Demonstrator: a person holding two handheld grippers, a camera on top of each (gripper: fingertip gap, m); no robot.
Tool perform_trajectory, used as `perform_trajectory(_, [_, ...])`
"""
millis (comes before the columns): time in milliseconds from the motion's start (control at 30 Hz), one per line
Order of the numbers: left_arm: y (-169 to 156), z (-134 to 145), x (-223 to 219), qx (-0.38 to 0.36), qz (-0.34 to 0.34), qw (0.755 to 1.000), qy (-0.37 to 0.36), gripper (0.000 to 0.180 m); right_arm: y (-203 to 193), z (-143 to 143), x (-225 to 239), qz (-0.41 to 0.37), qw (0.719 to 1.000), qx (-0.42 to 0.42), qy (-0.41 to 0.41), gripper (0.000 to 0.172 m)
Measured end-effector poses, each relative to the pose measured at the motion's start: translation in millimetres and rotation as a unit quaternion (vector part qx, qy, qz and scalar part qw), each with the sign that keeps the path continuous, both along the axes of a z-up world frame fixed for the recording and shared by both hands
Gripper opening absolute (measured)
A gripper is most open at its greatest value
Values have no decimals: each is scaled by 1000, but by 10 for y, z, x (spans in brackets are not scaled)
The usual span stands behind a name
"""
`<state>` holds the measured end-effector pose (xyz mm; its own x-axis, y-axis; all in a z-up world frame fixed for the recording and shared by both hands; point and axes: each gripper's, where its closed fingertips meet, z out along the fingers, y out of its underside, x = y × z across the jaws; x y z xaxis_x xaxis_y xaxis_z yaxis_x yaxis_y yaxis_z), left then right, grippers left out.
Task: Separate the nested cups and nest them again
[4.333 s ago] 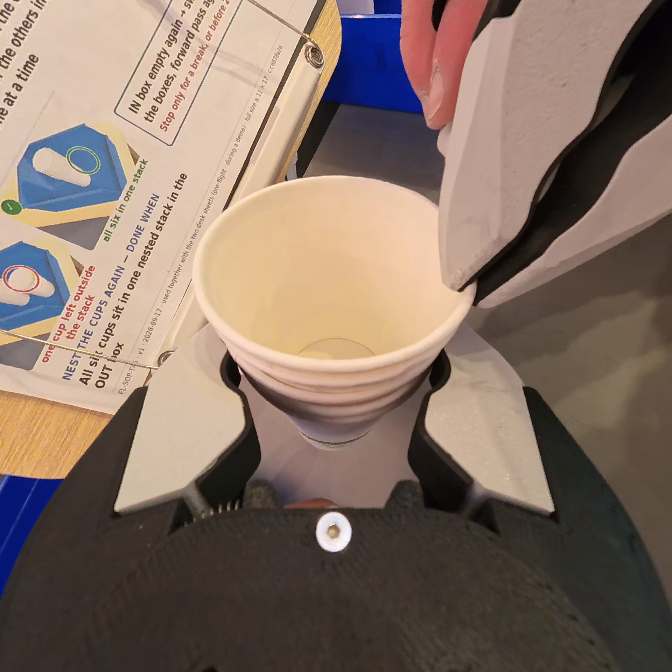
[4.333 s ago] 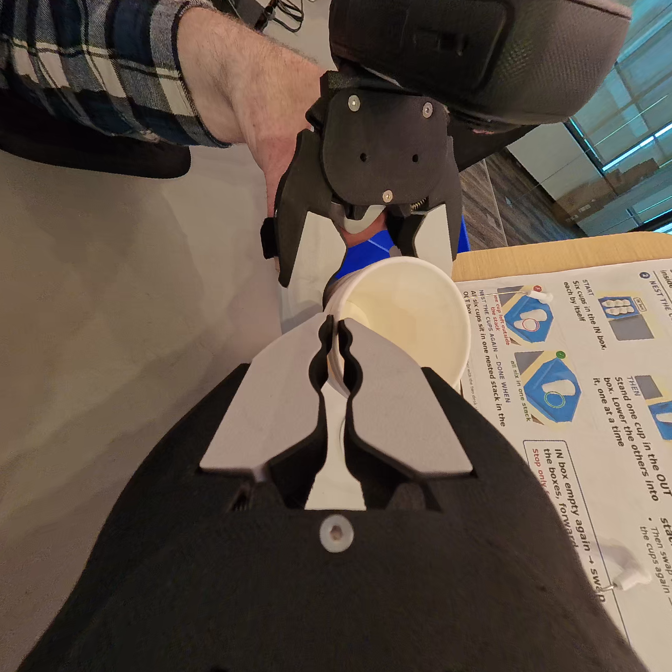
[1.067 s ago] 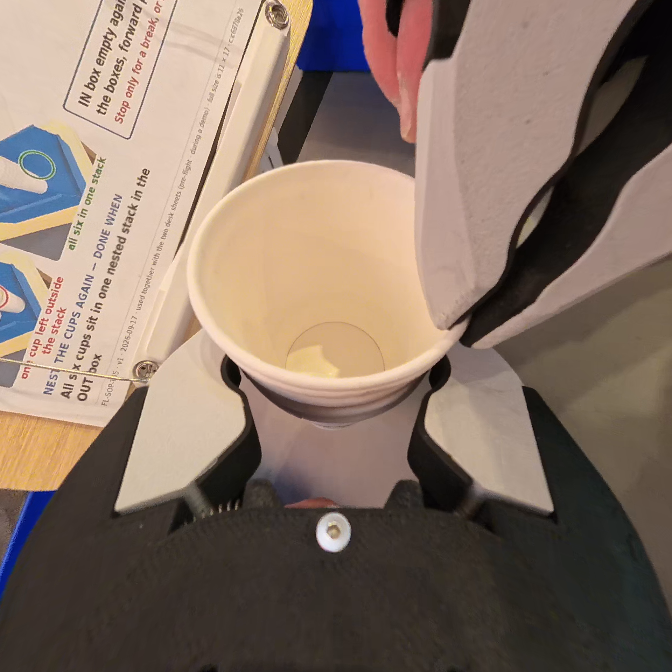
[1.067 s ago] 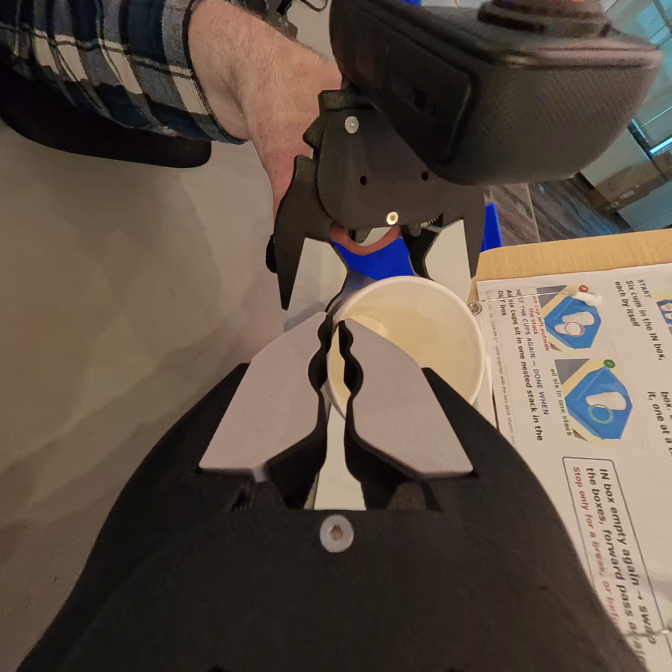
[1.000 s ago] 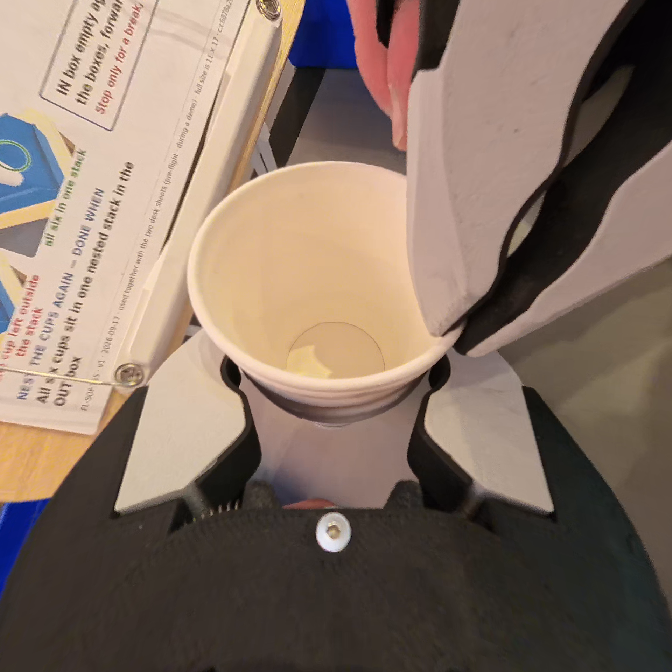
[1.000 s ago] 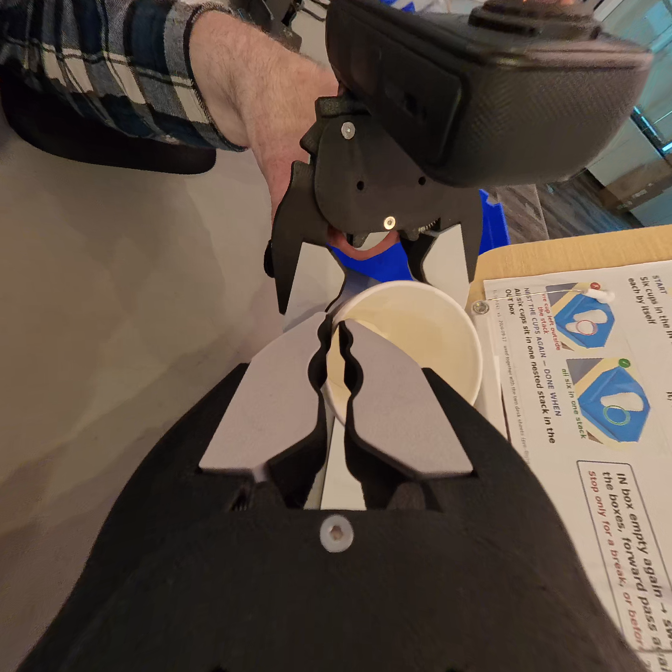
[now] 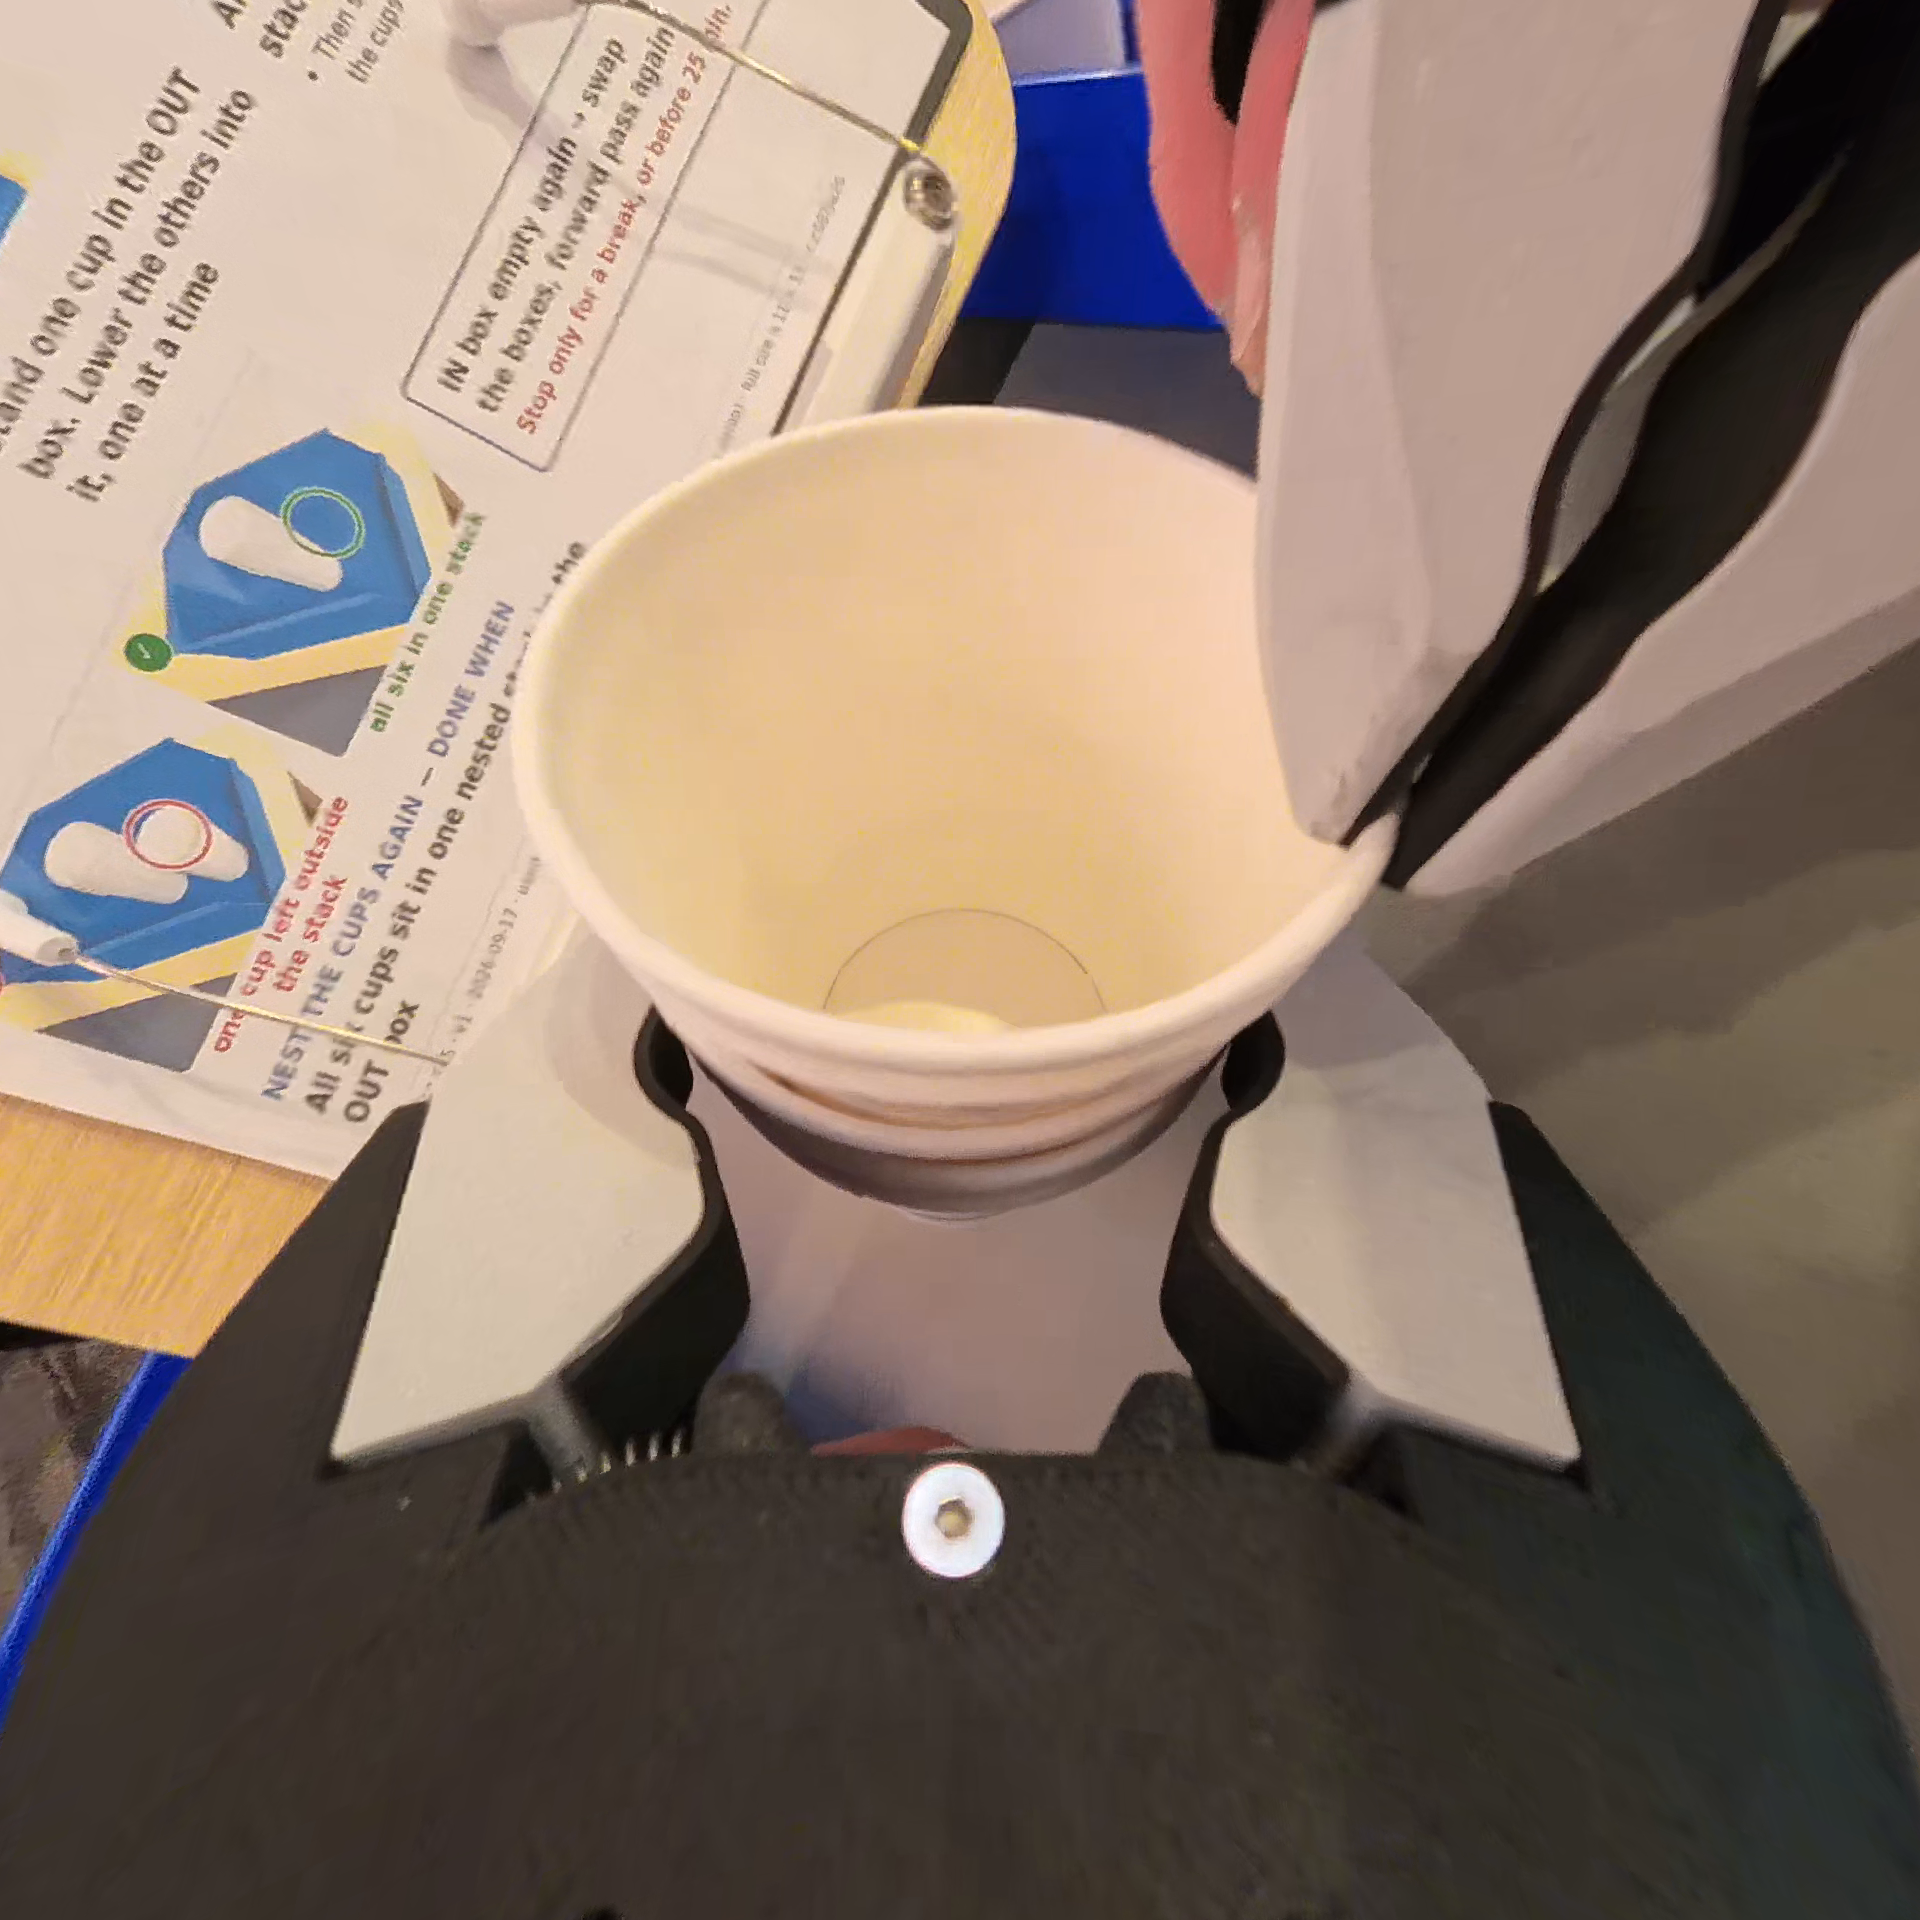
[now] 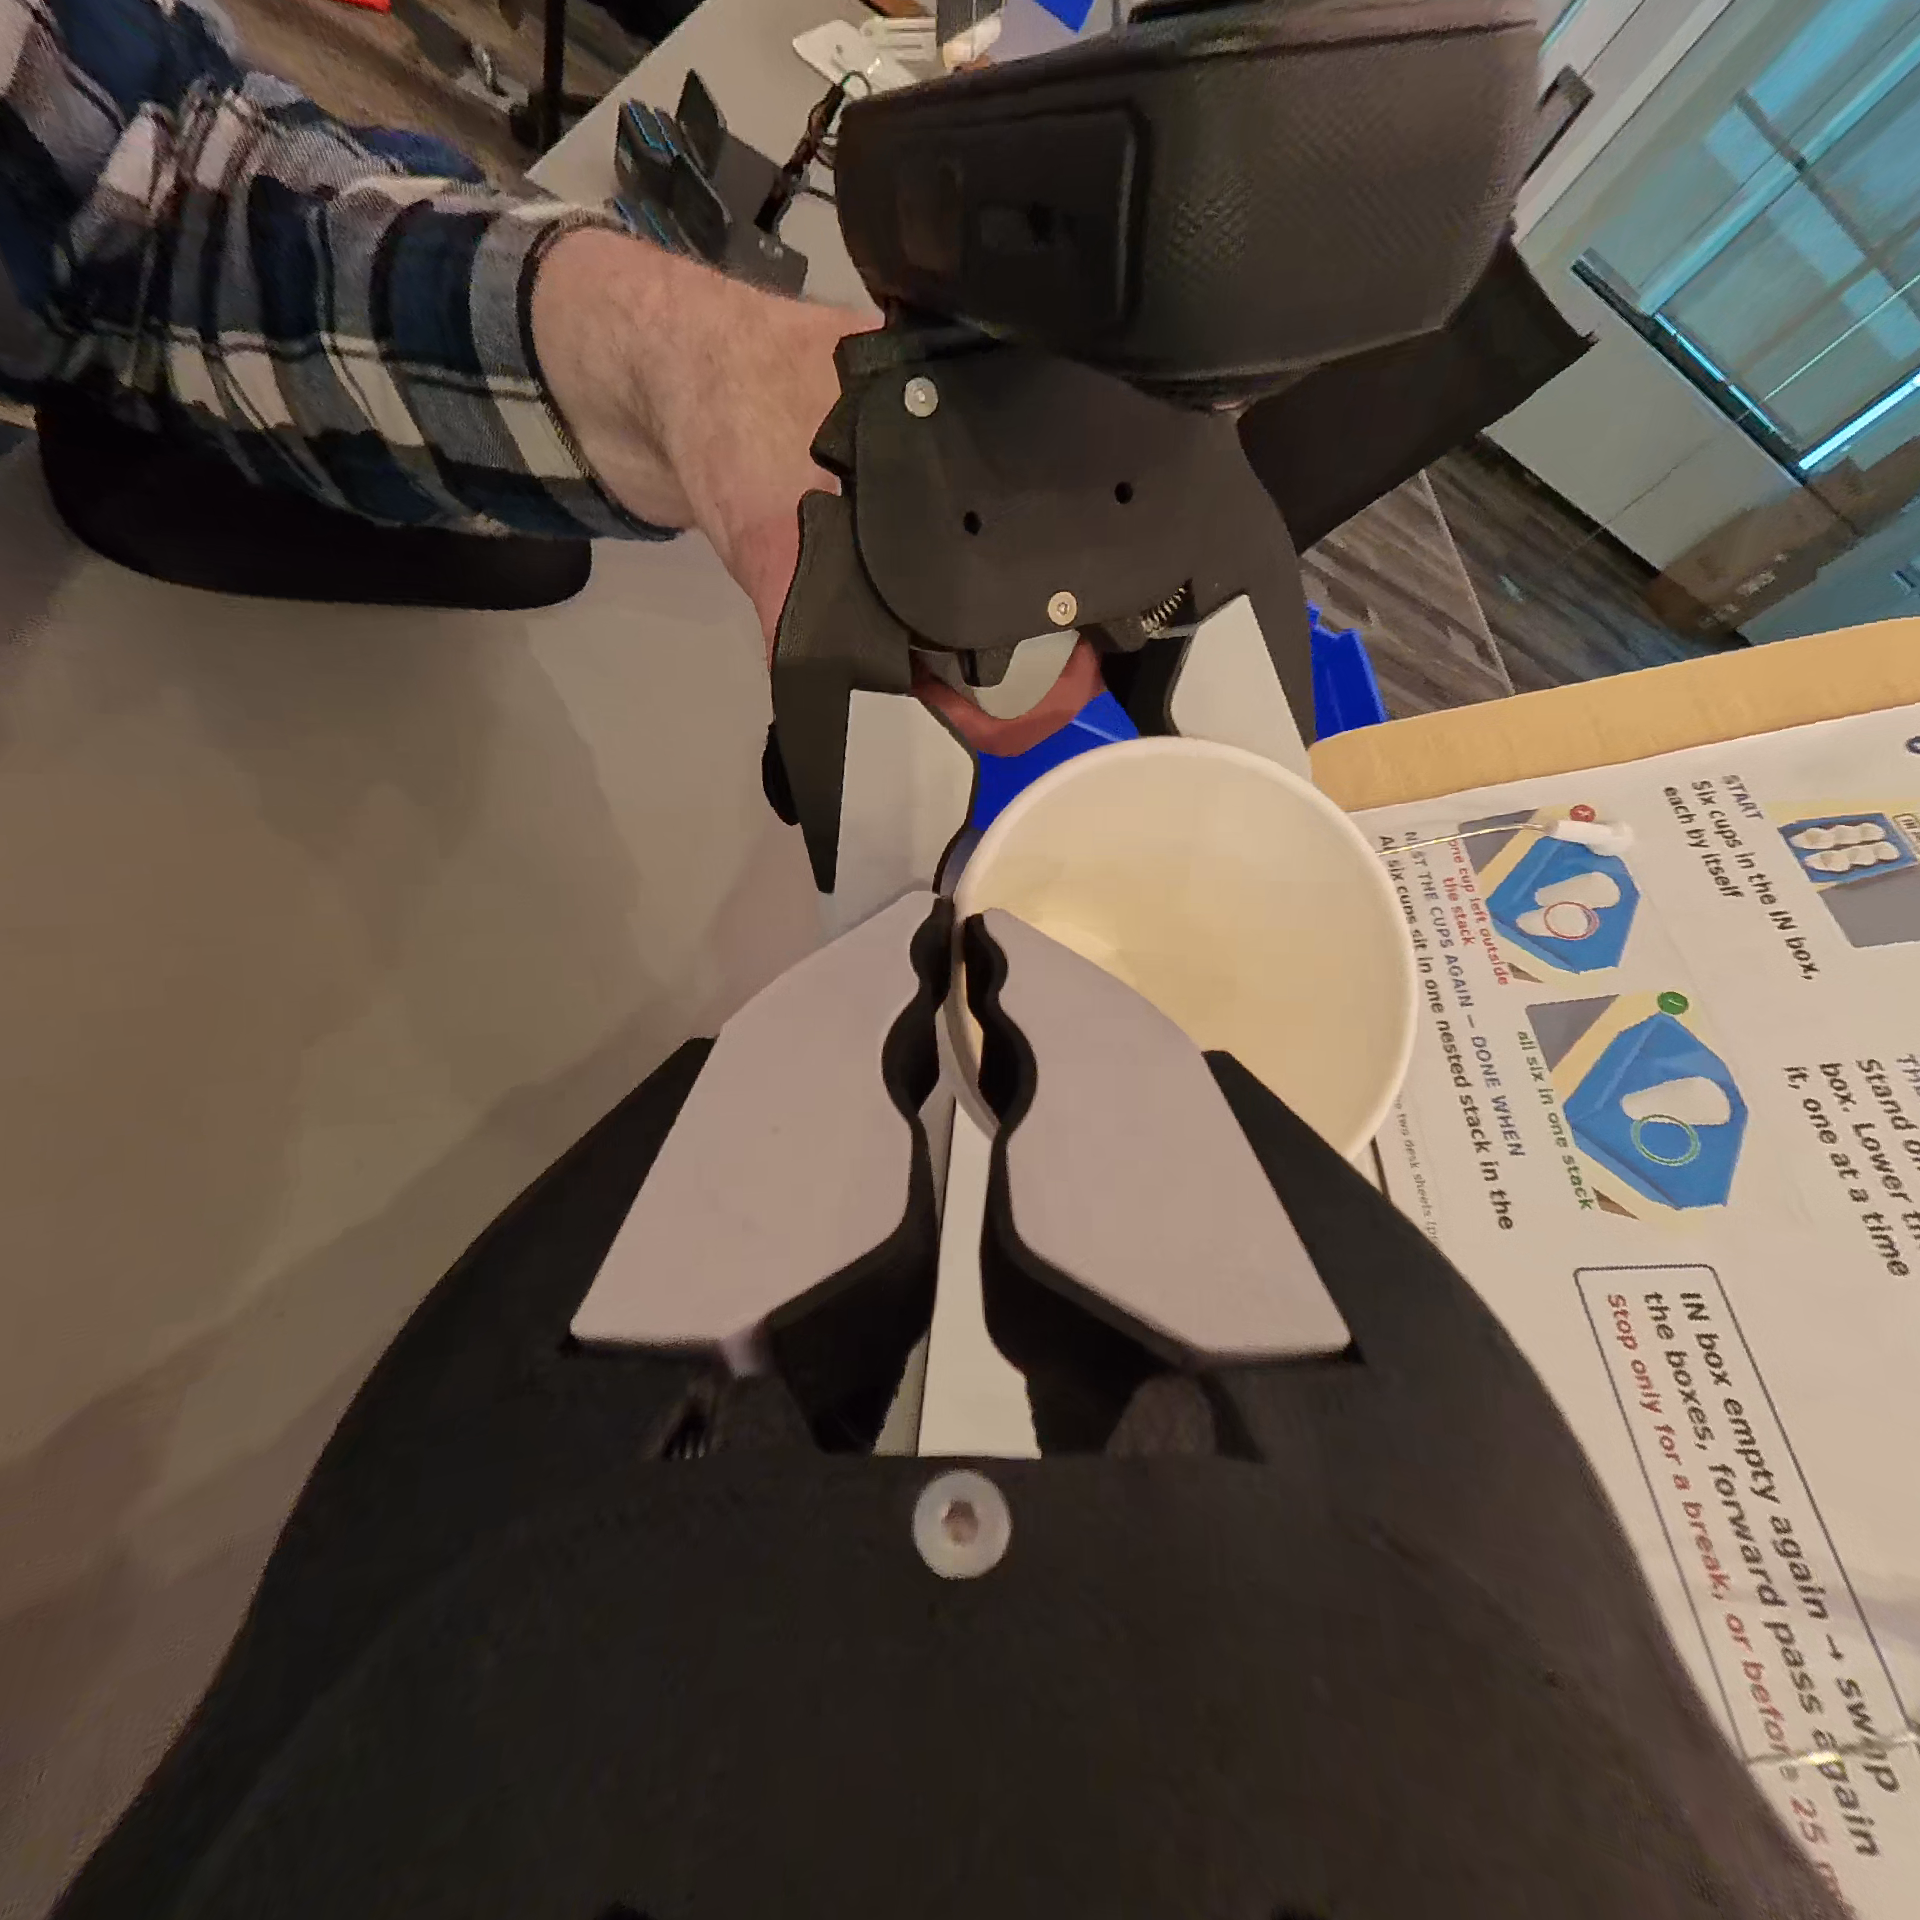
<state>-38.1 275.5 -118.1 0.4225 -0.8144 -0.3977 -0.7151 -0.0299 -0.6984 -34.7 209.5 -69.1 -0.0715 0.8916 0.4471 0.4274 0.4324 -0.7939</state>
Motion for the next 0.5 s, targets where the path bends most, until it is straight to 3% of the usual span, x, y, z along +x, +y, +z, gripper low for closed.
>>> perform_trajectory(500, [47,21,-5,18,7,1000,6,101,67,-30,2,-9,999,-38,14,2])
